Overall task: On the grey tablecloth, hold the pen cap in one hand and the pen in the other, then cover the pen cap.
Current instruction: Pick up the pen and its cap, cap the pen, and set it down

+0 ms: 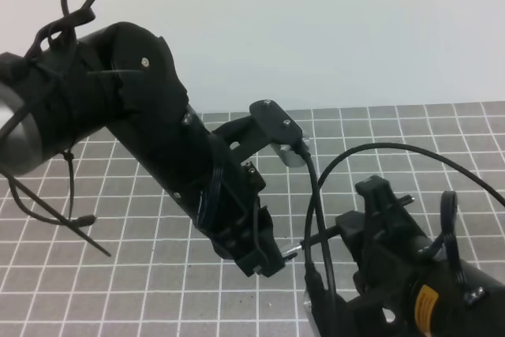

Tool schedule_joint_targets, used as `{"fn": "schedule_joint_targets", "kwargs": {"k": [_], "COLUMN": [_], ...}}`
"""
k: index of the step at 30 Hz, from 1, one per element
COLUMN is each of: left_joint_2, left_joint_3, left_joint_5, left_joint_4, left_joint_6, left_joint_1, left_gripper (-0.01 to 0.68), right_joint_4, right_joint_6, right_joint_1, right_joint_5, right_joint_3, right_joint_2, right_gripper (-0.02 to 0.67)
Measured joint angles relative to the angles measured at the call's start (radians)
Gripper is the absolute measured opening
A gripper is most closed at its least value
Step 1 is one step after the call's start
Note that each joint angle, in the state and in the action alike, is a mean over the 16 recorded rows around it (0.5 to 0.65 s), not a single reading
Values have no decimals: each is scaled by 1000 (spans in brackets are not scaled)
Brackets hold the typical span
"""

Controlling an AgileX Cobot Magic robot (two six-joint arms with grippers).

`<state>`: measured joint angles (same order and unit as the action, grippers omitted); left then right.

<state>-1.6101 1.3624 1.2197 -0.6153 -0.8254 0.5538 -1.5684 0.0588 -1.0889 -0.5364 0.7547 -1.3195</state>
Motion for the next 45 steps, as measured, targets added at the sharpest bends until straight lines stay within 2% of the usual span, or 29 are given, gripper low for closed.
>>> {"fn": "schedule_joint_targets", "kwargs": {"k": [15, 33, 45], "left_joint_2": [-4, -48, -66], "left_joint_3": [15, 70, 118], "left_joint_5": [8, 41, 72], "left_joint_4": [-59, -51, -31], "left_joint_6": [2, 8, -11], "left_joint_1": [7, 24, 25], "left_gripper": [77, 76, 75], "right_joint_4": [-36, -89, -102], "right_joint_6": [-80, 101, 128], "right_joint_1": [0, 3, -6], "right_joint_5": [37, 118, 119], "right_joint_3": [0, -7, -6], "right_joint_2": [1, -1, 0], "right_gripper": [76, 76, 76]}}
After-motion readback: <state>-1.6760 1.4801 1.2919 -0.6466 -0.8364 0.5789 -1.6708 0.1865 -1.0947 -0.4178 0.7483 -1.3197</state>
